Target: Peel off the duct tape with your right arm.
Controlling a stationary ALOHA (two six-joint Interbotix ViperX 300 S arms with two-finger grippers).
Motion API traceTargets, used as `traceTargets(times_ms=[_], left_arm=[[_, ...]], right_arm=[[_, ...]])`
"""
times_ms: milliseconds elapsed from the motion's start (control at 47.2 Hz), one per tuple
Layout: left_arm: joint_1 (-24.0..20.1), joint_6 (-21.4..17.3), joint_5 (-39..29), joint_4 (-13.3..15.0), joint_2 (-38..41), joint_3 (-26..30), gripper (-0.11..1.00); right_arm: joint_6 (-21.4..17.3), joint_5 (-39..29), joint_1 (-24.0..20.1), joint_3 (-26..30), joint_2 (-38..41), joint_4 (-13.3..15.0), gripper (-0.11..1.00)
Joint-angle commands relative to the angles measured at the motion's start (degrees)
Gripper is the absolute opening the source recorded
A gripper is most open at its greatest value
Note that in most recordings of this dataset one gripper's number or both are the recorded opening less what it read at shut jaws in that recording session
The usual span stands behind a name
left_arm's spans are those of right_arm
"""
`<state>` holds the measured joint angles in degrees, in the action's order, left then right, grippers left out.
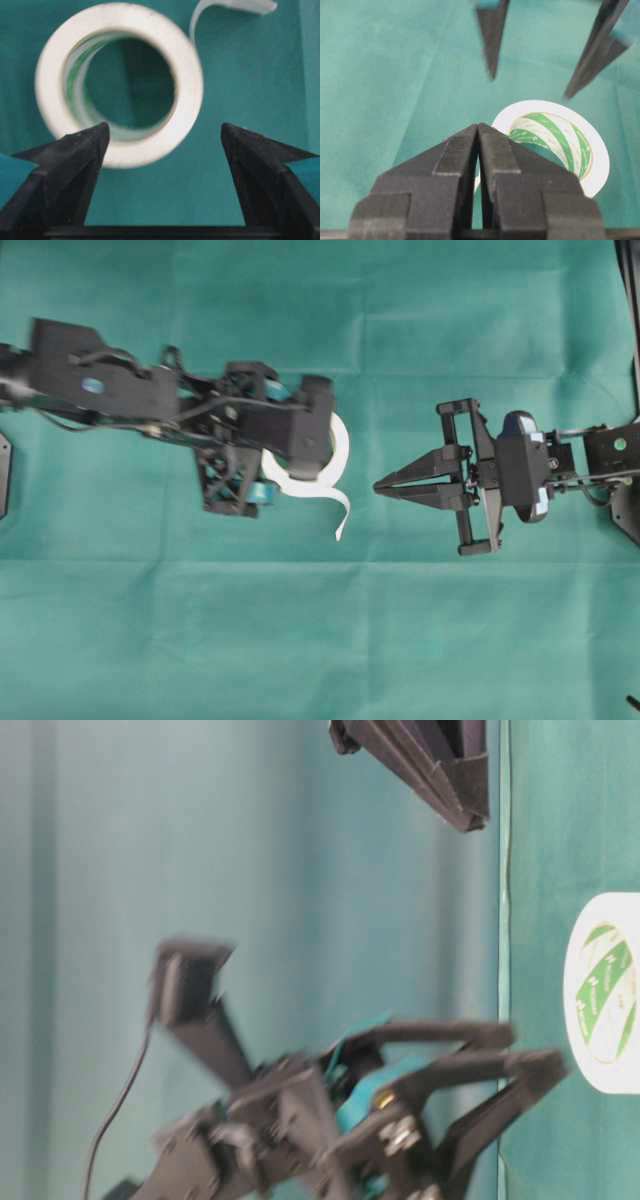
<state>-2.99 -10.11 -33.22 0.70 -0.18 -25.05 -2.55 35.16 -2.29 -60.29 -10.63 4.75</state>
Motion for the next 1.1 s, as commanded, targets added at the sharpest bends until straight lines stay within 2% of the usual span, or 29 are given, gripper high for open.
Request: traceTargets(times_ms=[0, 466, 762, 1080], left_arm=[[-0.5, 0.1, 0.3, -0.1, -4.4, -1.2, 0.87], [0.2, 0.0, 1.8, 0.0, -12.1, -6.8, 0.84], [0.8, -0.1, 8.6, 0.0, -18.5, -13.1, 0.75], [0.8, 0.2, 19.4, 0.1, -24.6, -21.1, 0.74]], right_arm=[[-0.1, 0.5, 0.1, 0.4, -0.4, -0.1, -0.10], [0.1, -0.4, 0.0, -0.2, -3.9, -0.1, -0.10], [0.2, -3.4, 0.8, -1.9, -9.3, -0.1, -0.10], [0.2, -4.0, 0.9, -3.5, -11.3, -0.1, -0.10]])
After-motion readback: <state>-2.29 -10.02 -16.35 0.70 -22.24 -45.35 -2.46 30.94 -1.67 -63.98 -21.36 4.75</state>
